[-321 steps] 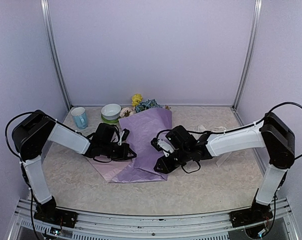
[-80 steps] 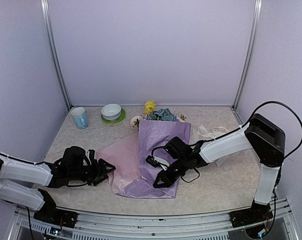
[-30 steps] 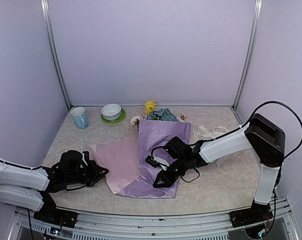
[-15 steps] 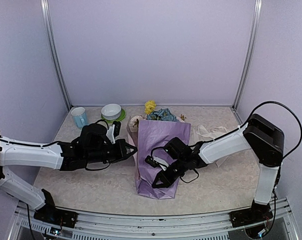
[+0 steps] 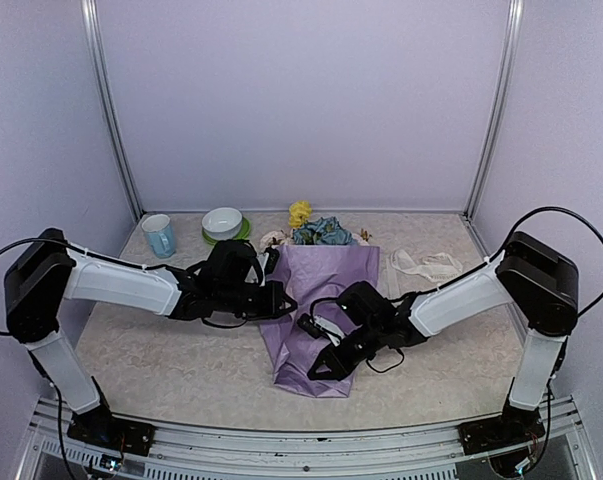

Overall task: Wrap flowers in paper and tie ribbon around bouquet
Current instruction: Fold the 2/3-folded wrapping paper at the center of the board.

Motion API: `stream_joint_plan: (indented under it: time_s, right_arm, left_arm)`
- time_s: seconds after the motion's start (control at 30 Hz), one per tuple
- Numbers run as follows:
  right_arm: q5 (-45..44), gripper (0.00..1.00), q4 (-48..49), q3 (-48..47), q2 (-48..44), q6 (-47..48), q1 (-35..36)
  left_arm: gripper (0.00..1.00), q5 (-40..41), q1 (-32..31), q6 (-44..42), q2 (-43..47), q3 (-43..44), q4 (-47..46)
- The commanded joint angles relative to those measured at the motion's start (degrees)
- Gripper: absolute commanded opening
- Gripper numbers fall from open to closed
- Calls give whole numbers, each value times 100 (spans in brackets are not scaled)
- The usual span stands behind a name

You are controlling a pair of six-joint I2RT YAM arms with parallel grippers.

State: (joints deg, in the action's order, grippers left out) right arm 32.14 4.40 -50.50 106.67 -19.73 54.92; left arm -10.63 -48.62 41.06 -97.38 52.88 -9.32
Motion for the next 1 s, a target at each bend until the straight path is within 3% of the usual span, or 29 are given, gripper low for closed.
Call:
stream_joint_plan:
  time_s: [0.0,0.2,0.33,0.57,0.67,0.8,0.97]
  right_arm:
    - [91,0,592,159,-269,-335,80]
    - [77,0,624,164,-464,-370,72]
    - [-86,2,380,126,-1134,-283,-2]
    - [-744,9,-461,610,-2068,-611,-1374]
    - [-396,16,-612,195,-1751,-117,-1709]
    - [-609,16,-950,-1102,-937,683,-1797]
    - [-341,15,-1201,-2418,458,737,-1910]
  left_arm:
    - [0,-510,177,-66,-285,114,-28]
    - [0,-689,190,-395,-907,621,474]
    - [0,-726,191,-456,-1165,777,663]
    - [0,-666,188,-468,-1150,710,670]
    - [0,-640,171,-553,-1126,783,701]
    - [0,-360,89,-673,-1145,960,949]
    - [0,-47,-43,-792,-1094,1087,1182]
